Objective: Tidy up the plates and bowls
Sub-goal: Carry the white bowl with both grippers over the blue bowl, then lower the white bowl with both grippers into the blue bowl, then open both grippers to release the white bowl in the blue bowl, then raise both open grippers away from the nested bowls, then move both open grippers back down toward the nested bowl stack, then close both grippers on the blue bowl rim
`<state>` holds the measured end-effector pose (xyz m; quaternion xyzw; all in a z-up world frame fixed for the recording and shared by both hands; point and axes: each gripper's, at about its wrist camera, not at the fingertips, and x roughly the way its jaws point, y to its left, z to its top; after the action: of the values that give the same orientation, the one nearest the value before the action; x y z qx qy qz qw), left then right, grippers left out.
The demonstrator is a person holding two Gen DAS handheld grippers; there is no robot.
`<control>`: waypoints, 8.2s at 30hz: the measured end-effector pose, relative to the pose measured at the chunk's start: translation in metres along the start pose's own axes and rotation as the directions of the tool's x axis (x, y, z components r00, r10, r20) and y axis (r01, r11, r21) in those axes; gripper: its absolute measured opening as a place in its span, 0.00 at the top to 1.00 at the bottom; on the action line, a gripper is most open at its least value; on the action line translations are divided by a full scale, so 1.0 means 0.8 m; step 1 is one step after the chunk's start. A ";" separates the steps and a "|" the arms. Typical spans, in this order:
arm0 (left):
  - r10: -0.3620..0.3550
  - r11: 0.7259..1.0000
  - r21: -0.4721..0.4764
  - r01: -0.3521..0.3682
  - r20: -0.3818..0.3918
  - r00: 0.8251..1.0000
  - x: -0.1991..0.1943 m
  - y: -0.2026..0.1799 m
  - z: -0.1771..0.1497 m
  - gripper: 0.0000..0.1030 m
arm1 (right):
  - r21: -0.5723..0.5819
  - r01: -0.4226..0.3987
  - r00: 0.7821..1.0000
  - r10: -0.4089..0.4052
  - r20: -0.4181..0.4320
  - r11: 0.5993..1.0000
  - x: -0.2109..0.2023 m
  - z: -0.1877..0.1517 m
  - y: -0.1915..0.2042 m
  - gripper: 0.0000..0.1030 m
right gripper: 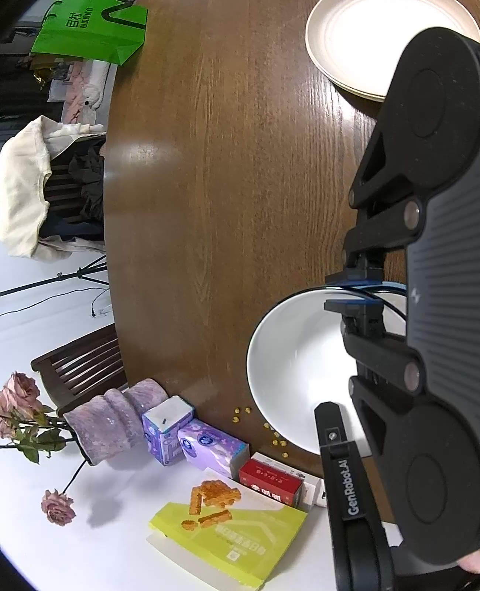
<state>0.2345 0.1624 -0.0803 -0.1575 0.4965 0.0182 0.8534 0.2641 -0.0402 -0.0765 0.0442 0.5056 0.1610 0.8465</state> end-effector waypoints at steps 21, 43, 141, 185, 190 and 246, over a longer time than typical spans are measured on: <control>0.009 1.000 0.006 -0.009 -0.068 0.998 0.034 0.026 -0.013 0.91 | 0.000 0.027 0.997 -0.026 -0.066 1.000 0.036 -0.015 0.015 0.93; 0.063 0.995 0.087 -0.054 -0.100 0.993 0.059 0.029 -0.025 0.91 | -0.067 0.078 0.989 -0.085 -0.121 0.995 0.072 -0.029 0.033 0.93; -0.156 0.968 0.238 0.080 0.317 0.935 -0.114 0.010 -0.116 0.00 | -0.048 0.105 0.921 -0.079 0.380 0.993 -0.136 -0.153 -0.018 0.00; -0.162 0.968 0.203 0.146 0.062 0.985 0.016 0.052 -0.024 0.00 | 0.078 0.117 0.981 -0.127 0.149 0.990 -0.002 -0.067 -0.021 0.04; -0.144 0.977 0.163 0.141 0.010 0.989 0.037 0.059 -0.022 0.00 | 0.092 0.087 0.992 -0.095 0.085 0.992 0.016 -0.066 -0.029 0.04; -0.298 0.954 -0.052 0.295 -0.249 0.921 0.149 0.091 -0.009 0.31 | 0.276 -0.225 0.956 0.267 -0.125 0.934 0.144 -0.063 -0.034 0.48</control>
<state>0.2752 0.2146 -0.2031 -0.2374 0.5721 -0.1282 0.7745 0.2769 -0.0340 -0.2045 0.2043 0.5794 0.2014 0.7629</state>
